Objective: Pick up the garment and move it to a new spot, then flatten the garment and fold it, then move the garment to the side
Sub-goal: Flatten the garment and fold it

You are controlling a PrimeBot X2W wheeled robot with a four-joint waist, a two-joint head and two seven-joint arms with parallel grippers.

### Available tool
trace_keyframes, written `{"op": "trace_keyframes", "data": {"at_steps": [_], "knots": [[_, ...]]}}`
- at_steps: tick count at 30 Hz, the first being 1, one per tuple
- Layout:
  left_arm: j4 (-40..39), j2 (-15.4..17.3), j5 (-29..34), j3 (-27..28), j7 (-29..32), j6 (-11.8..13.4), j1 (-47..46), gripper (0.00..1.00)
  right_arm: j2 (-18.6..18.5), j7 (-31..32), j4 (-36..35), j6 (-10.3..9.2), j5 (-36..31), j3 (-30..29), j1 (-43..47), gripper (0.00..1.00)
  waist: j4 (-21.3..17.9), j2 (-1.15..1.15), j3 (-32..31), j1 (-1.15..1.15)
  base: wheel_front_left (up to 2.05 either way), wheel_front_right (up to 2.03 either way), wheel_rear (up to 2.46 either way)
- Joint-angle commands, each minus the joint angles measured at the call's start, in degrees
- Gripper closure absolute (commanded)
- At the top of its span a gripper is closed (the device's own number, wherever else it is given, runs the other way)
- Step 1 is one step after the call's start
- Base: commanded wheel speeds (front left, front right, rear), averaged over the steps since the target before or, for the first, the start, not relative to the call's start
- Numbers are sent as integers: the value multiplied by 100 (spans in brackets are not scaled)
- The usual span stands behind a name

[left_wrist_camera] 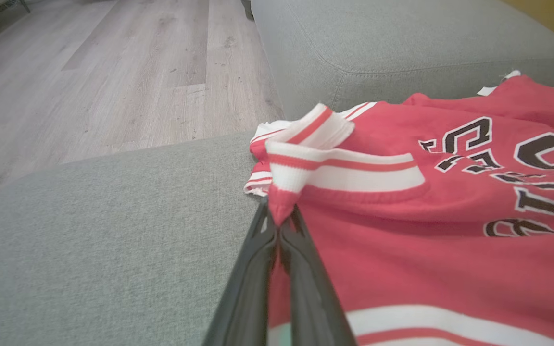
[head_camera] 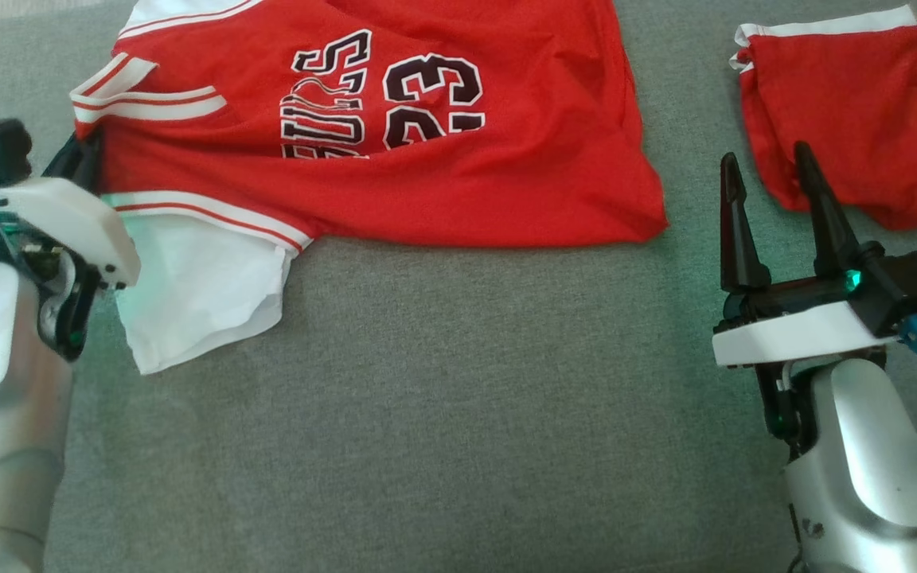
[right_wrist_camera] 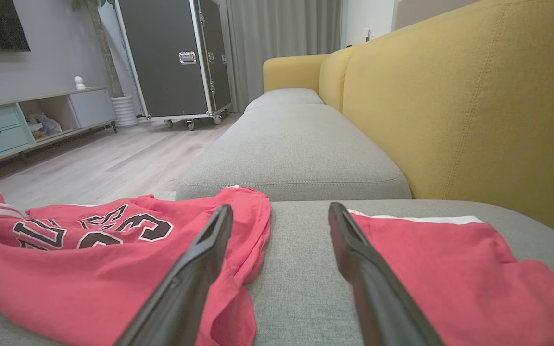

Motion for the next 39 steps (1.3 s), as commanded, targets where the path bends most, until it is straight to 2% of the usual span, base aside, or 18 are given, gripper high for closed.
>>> {"op": "trace_keyframes", "data": {"at_steps": [1,2,3,11,16,20,29,33,39], "knots": [[-44,348,61,111,-16,-31,-289,66,7,-50,-134,-5,55,144,-129,0,5,0,-3,-1,0,0,0],[18,360,79,88,-60,-33,-327,12,7,-50,-113,-5,53,154,-133,0,12,0,-10,-1,0,0,0],[73,362,95,78,-133,-28,-356,0,7,-50,-93,-5,51,160,-135,0,23,0,-22,-1,0,0,0],[153,125,-101,264,-1236,61,-129,0,7,-50,36,-5,-12,124,-73,0,239,0,-400,-1,0,0,0],[-368,-92,-338,293,-1995,-4,406,0,7,-50,106,-5,-43,40,35,0,448,0,-768,-1,0,0,0],[-821,-238,-448,387,-2294,48,864,0,7,-50,180,-5,-69,45,124,0,545,0,-999,-1,0,0,0],[-2411,-731,-413,605,-2525,465,2564,0,7,-50,323,-5,-120,80,418,0,747,0,-1419,-1,0,0,0],[-2979,-1045,-259,662,-2531,541,3201,0,7,-50,362,-5,-151,126,501,0,732,0,-1473,-1,0,0,0],[-3241,-1313,-8,776,-2533,560,3601,0,7,-50,333,-5,-92,166,516,0,670,0,-1468,-1,0,0,0]]}}
